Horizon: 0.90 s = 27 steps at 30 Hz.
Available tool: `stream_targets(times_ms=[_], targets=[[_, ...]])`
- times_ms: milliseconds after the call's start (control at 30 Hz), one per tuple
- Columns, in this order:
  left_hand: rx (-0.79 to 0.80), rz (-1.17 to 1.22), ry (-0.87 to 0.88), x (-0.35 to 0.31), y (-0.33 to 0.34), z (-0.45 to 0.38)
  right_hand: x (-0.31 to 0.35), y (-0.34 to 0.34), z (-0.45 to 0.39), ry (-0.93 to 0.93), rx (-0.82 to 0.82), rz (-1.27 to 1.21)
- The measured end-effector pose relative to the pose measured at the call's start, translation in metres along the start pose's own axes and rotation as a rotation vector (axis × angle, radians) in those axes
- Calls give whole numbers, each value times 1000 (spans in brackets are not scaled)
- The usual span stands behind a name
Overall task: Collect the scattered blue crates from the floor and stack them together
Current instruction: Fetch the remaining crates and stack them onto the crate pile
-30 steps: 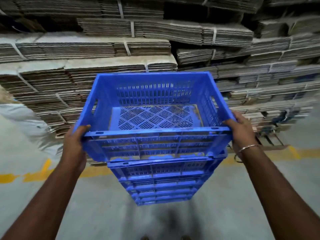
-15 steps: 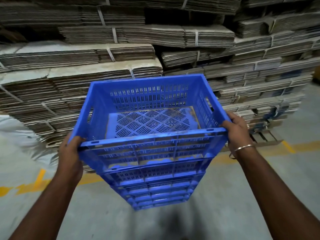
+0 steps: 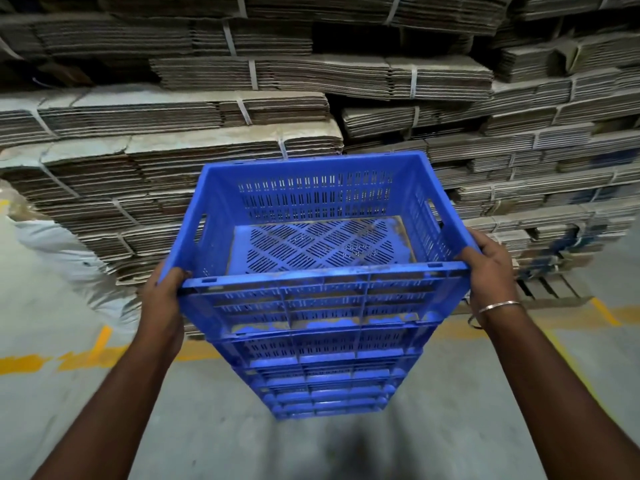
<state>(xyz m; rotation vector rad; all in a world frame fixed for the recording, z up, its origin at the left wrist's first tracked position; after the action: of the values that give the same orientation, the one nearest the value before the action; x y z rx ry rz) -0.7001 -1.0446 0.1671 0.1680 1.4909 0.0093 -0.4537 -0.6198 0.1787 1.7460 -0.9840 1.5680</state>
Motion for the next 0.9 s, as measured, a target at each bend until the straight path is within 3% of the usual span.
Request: stream_targets(times_ms=[533, 900], targets=[[10, 22, -45, 1, 1, 7, 7, -2, 4, 7, -26, -24], [73, -36, 22, -1, -3, 1, 5, -5, -4, -58, 86, 77]])
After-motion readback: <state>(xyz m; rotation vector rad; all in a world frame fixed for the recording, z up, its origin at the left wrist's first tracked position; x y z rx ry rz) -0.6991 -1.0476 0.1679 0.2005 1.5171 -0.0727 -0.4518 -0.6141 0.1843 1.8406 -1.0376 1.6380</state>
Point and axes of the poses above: each hand's wrist, its own z-axis away from the middle knuckle, its own y-axis out of the palm, x = y × z, the point moved 3 cm from there along -z, towards the middle knuckle, and after that the axes turned 3 degrees about -y, right-handed, at the moved point
